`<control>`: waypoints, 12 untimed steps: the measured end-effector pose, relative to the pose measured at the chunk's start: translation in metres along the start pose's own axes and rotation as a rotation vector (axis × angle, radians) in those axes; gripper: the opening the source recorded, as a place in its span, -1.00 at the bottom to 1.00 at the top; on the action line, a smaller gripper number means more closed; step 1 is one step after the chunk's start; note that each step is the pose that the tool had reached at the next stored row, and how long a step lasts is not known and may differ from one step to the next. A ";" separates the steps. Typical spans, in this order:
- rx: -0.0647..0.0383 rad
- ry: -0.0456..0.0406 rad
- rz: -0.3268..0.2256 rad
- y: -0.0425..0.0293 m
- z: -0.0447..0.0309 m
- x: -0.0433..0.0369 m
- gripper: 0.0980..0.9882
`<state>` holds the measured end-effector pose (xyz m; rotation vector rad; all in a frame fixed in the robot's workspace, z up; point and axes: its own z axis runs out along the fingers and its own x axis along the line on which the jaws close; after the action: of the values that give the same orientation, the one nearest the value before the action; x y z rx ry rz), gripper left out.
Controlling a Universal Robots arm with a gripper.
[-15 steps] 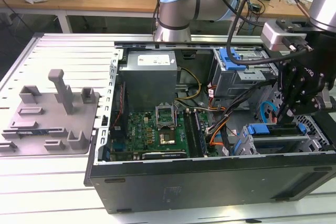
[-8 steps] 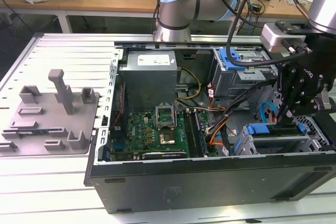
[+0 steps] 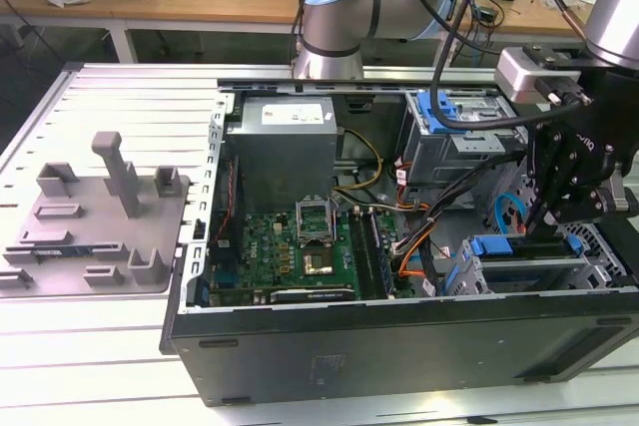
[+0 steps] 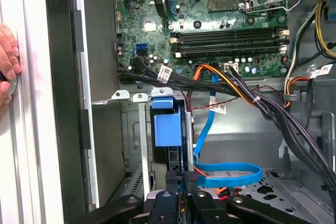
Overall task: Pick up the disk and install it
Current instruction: 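Insert the second disk wire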
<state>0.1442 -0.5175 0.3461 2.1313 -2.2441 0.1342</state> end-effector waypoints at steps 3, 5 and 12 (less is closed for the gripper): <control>0.000 -0.0001 -0.001 0.0000 0.0010 -0.0001 -0.86; 0.000 0.0000 -0.002 0.0000 0.0021 -0.0002 -0.86; 0.001 -0.0002 -0.008 0.0001 0.0059 -0.0001 -0.86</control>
<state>0.1442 -0.5179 0.3402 2.1400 -2.2361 0.1344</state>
